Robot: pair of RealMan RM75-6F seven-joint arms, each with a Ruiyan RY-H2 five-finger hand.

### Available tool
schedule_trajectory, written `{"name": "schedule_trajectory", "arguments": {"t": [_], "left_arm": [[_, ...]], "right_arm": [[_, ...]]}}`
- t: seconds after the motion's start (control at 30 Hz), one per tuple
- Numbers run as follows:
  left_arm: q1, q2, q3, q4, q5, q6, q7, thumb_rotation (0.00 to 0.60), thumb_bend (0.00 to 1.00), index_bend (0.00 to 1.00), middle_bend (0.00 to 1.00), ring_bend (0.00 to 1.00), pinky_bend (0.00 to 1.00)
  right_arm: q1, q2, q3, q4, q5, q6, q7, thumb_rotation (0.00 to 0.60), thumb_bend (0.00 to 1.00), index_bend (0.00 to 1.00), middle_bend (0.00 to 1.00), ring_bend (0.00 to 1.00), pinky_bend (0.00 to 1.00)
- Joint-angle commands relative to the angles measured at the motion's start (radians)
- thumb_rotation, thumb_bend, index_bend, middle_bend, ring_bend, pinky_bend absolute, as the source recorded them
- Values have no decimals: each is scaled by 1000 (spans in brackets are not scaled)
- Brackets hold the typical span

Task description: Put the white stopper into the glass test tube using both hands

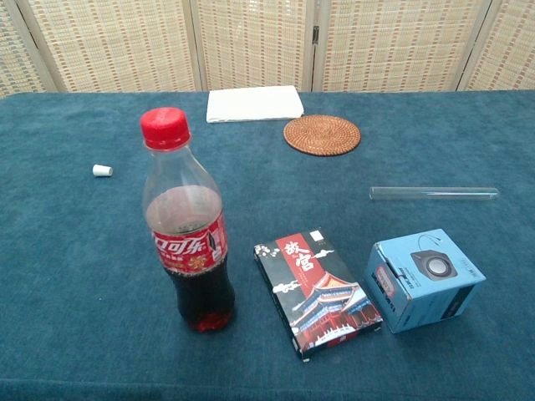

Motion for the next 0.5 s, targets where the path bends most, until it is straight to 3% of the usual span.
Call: {"name": "schedule_trajectory", "arguments": {"t": [0.03,0.5], "left_arm": [[-1,0,0,1,-1,-2,-1,600,320,207,57,40,0],[-1,3,-3,6,2,2,-16,600,321,207,57,40,0]], "right_arm": [[2,-1,1,-1,-1,1,-1,600,397,583,565,467,537],[3,5,9,-18,-7,18,-30,600,397,583,565,467,537]]}}
